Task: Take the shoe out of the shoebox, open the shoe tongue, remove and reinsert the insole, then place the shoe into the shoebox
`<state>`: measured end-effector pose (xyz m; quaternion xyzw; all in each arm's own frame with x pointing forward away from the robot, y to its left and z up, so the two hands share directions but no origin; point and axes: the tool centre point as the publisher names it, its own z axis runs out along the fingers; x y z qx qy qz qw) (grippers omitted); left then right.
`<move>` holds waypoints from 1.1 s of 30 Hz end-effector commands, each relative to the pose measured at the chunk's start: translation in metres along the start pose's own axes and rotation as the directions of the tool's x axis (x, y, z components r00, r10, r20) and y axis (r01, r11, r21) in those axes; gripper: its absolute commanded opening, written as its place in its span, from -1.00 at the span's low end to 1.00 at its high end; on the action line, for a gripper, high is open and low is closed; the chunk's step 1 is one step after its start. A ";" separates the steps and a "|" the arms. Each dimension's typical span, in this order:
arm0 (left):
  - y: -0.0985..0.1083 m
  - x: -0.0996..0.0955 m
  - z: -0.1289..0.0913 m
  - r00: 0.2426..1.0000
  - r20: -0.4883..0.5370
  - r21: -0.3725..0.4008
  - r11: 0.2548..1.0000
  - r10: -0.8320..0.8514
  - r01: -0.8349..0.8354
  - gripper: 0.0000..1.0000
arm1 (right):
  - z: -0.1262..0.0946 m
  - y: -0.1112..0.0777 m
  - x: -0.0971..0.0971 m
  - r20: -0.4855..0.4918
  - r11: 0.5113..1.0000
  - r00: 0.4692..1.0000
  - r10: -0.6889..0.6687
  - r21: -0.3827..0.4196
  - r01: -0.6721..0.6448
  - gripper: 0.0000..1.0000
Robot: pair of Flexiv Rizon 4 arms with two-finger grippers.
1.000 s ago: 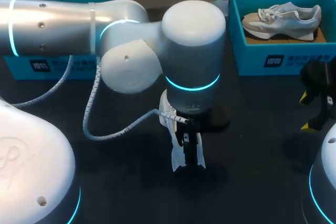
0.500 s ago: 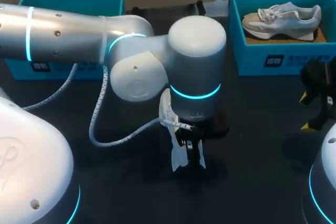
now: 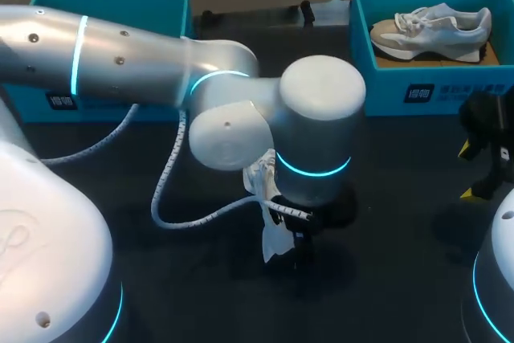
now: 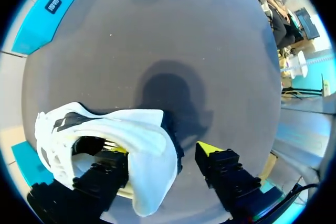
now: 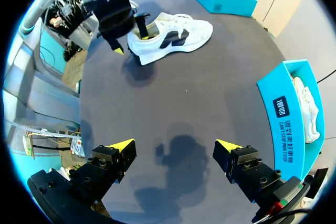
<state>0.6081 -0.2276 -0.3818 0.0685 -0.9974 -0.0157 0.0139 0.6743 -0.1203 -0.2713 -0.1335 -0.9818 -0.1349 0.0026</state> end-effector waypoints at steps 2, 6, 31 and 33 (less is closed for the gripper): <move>0.000 0.000 0.006 1.000 0.007 -0.011 1.000 -0.017 0.017 0.24 | 0.000 0.000 0.001 0.002 1.000 1.000 0.001 0.003 -0.001 1.00; 0.003 -0.001 0.006 1.000 0.008 -0.009 1.000 -0.026 0.026 -0.13 | 0.000 0.000 0.001 0.002 1.000 1.000 0.001 0.003 -0.001 1.00; 0.013 -0.010 -0.021 0.998 -0.046 -0.040 0.998 -0.050 0.048 -1.00 | 0.000 0.000 0.001 0.002 1.000 1.000 0.001 0.003 -0.001 1.00; 0.015 -0.012 -0.027 0.997 -0.060 -0.039 0.998 -0.054 0.052 -1.00 | 0.000 0.000 0.001 0.002 1.000 1.000 0.001 0.003 -0.001 1.00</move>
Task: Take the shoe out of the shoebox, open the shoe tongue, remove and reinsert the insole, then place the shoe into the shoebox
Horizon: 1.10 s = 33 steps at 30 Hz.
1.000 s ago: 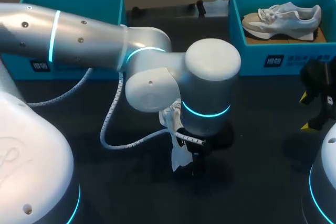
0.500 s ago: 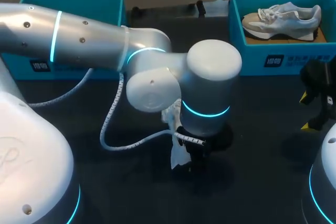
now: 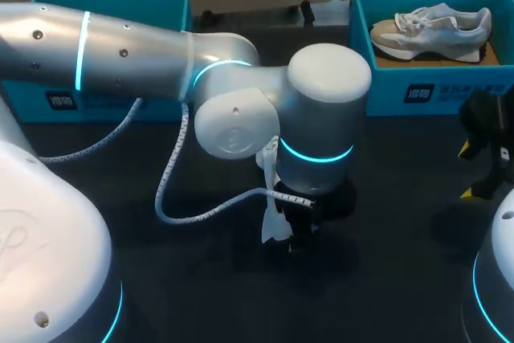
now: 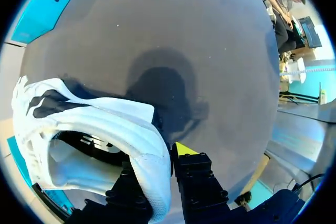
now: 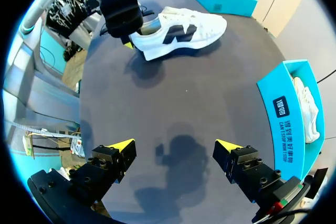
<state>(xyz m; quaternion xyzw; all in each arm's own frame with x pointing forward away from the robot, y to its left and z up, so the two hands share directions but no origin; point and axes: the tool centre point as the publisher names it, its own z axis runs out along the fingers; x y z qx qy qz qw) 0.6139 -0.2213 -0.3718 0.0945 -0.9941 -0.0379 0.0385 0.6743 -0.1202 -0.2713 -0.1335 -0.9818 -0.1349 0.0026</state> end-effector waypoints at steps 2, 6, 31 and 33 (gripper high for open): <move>0.014 -0.008 -0.024 1.000 -0.029 0.012 1.000 -0.001 0.001 -1.00 | 0.000 0.000 0.001 0.002 1.000 1.000 0.001 0.003 -0.001 1.00; 0.023 -0.012 -0.039 1.000 -0.019 0.003 1.000 -0.023 0.023 -1.00 | 0.000 0.000 0.001 0.002 1.000 1.000 0.001 0.003 -0.001 1.00; 0.049 -0.075 -0.170 0.965 -0.202 0.020 0.985 0.170 -0.169 -1.00 | 0.000 0.000 0.001 0.002 1.000 1.000 0.001 0.003 -0.001 1.00; 0.051 -0.078 -0.175 0.965 -0.201 0.016 0.985 0.170 -0.170 -1.00 | 0.000 0.000 0.001 0.002 1.000 1.000 0.001 0.003 -0.001 1.00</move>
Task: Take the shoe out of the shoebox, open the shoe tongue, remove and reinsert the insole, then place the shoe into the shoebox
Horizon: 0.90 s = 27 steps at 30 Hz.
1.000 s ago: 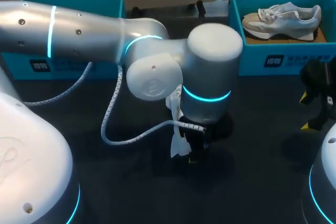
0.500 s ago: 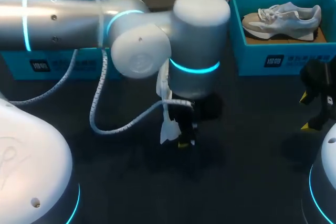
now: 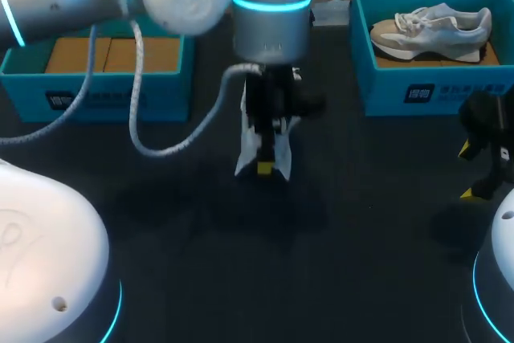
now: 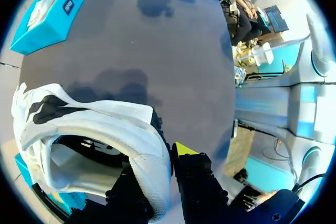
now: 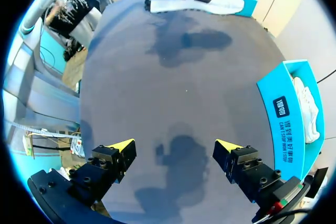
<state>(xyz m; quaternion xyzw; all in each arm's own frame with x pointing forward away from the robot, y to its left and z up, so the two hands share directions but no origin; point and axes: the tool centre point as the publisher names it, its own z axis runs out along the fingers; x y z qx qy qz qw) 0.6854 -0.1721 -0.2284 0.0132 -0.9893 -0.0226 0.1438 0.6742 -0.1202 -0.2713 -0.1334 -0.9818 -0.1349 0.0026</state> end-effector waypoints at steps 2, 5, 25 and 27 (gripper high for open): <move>0.016 -0.013 -0.057 1.000 0.012 -0.021 1.000 -0.008 0.008 -1.00 | 0.000 0.000 0.001 0.002 1.000 1.000 0.001 0.003 -0.001 1.00; 0.027 -0.029 -0.085 1.000 -0.010 -0.013 1.000 -0.002 0.002 -1.00 | 0.000 0.000 0.001 0.002 1.000 1.000 0.001 0.003 -0.001 1.00; 0.031 -0.039 -0.102 1.000 -0.026 -0.031 1.000 0.003 -0.004 -1.00 | 0.000 0.000 0.001 0.002 1.000 1.000 0.001 0.003 -0.001 1.00; 0.038 -0.045 -0.103 0.999 -0.040 -0.039 0.999 0.029 -0.031 -1.00 | 0.000 0.000 0.001 0.002 1.000 1.000 0.001 0.003 -0.001 1.00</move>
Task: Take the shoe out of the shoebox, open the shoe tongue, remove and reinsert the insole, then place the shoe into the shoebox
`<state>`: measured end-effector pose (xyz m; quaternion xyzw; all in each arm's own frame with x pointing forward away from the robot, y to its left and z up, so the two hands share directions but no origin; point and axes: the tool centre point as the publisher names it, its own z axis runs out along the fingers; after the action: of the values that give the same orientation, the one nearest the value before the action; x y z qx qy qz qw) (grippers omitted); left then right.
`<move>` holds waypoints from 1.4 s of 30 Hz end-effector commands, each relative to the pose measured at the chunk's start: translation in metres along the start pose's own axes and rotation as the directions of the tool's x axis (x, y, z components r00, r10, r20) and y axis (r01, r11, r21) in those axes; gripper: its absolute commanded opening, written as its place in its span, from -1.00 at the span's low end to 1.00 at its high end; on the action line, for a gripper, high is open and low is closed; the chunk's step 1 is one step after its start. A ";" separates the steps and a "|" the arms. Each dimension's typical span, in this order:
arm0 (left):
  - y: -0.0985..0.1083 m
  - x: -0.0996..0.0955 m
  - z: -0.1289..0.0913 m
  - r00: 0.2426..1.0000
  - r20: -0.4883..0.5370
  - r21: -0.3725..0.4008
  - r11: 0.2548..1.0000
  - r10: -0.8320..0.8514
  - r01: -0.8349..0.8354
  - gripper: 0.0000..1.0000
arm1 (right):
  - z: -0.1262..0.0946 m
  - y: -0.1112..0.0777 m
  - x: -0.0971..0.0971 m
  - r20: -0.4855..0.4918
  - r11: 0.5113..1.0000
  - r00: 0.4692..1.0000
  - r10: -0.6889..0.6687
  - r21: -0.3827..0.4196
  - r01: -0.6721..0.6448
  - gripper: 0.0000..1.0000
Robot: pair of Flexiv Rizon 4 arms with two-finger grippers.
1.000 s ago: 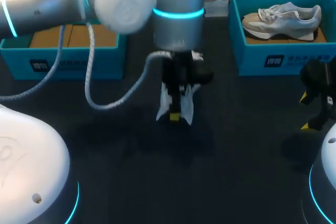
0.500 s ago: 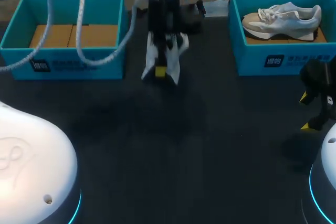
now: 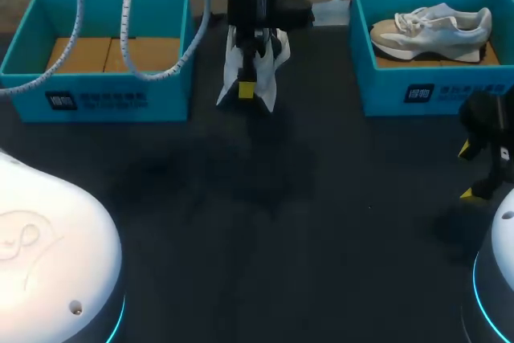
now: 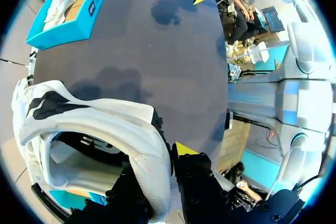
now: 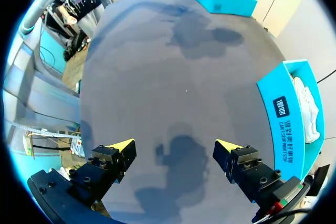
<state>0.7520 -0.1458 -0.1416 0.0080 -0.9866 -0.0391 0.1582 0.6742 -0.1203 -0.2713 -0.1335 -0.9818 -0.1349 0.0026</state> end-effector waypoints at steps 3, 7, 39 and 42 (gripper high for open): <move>0.042 -0.026 -0.027 1.000 -0.012 0.013 1.000 0.010 -0.010 -1.00 | 0.000 0.000 0.001 0.002 1.000 1.000 0.001 0.003 -0.001 1.00; 0.073 -0.046 -0.049 1.000 -0.018 0.042 0.999 -0.021 0.021 -1.00 | 0.000 0.000 0.001 0.002 1.000 1.000 0.001 0.003 -0.001 1.00; 0.278 -0.163 -0.081 0.987 0.079 0.078 0.988 -0.141 0.135 -1.00 | 0.000 0.000 0.001 0.002 1.000 1.000 0.001 0.003 -0.001 1.00; 0.293 -0.175 -0.083 0.983 0.086 0.076 0.985 -0.160 0.154 -1.00 | 0.000 0.000 0.001 0.002 1.000 1.000 0.001 0.003 -0.001 1.00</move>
<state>0.9328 0.1306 -0.0958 0.0865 -0.9903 -0.0229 0.1062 0.6742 -0.1203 -0.2713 -0.1335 -0.9818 -0.1349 0.0025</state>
